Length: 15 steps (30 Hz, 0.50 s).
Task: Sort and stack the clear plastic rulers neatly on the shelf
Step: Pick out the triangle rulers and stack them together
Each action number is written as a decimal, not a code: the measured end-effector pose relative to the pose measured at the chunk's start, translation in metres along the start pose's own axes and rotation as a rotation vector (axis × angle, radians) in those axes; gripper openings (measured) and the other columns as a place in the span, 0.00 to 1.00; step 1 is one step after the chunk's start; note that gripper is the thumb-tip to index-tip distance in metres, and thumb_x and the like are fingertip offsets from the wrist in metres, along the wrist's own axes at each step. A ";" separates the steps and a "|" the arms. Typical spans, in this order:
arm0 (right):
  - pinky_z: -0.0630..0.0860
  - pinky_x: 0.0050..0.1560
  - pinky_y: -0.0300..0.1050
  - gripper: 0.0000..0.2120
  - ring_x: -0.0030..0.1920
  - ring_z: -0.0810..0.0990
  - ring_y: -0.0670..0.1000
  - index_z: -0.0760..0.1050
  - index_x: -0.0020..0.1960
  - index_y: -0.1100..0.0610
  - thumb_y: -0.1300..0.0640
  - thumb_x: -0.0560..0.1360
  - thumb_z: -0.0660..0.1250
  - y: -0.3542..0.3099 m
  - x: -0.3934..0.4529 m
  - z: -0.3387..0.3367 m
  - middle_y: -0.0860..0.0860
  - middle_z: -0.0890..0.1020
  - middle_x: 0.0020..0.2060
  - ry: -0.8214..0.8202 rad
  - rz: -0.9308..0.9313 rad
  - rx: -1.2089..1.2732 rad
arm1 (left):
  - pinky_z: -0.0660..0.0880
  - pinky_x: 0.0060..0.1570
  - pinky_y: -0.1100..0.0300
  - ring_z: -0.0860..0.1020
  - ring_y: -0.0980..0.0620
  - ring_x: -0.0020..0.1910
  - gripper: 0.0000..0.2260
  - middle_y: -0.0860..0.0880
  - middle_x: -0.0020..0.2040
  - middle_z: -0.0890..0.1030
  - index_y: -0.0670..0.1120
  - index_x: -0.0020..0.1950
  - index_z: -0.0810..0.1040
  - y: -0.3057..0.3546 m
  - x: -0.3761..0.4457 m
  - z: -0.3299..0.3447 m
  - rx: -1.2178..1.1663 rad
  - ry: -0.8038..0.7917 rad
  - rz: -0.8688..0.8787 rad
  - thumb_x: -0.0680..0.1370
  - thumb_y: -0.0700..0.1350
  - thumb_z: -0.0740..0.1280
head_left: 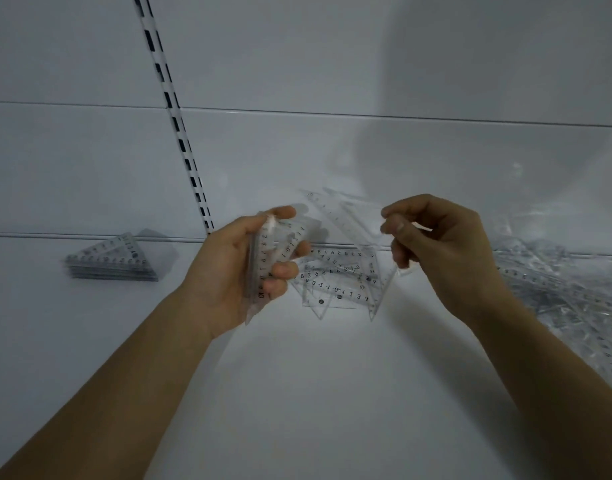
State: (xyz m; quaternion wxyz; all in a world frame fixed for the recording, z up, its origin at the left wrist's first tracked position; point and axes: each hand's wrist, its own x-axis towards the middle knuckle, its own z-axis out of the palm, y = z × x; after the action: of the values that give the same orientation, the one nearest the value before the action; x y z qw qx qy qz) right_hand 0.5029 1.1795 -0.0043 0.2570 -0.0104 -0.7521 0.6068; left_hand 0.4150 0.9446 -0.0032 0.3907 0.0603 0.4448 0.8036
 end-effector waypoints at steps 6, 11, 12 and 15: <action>0.80 0.57 0.45 0.09 0.55 0.84 0.51 0.86 0.51 0.58 0.68 0.73 0.74 0.007 -0.009 0.017 0.51 0.86 0.51 -0.223 -0.296 -0.165 | 0.76 0.27 0.61 0.77 0.48 0.32 0.20 0.38 0.51 0.80 0.47 0.67 0.79 -0.011 -0.005 0.011 0.071 -0.130 -0.202 0.81 0.54 0.59; 0.76 0.61 0.40 0.11 0.60 0.80 0.46 0.86 0.56 0.54 0.63 0.78 0.68 0.022 -0.013 0.026 0.46 0.84 0.58 -0.317 -0.505 -0.565 | 0.72 0.26 0.62 0.72 0.52 0.30 0.21 0.40 0.51 0.80 0.53 0.71 0.75 -0.015 -0.004 0.008 0.160 -0.176 -0.172 0.79 0.39 0.61; 0.73 0.63 0.39 0.14 0.62 0.78 0.46 0.83 0.61 0.53 0.63 0.79 0.67 0.022 -0.013 0.027 0.45 0.82 0.61 -0.304 -0.463 -0.582 | 0.69 0.26 0.64 0.70 0.53 0.30 0.22 0.41 0.50 0.81 0.54 0.71 0.75 -0.015 -0.002 0.006 0.174 -0.175 -0.130 0.78 0.37 0.62; 0.69 0.65 0.39 0.24 0.65 0.73 0.45 0.70 0.74 0.49 0.60 0.80 0.67 0.024 -0.012 0.025 0.43 0.76 0.66 -0.199 -0.168 -0.622 | 0.63 0.26 0.65 0.67 0.55 0.31 0.23 0.42 0.52 0.81 0.52 0.69 0.76 -0.008 0.001 0.001 0.155 -0.118 0.002 0.76 0.35 0.63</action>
State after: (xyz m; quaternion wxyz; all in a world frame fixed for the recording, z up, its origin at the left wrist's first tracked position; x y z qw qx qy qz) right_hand 0.4964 1.1595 -0.0337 0.2159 0.0327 -0.9209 0.3228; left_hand 0.4197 0.9485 -0.0087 0.4097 0.1380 0.4819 0.7621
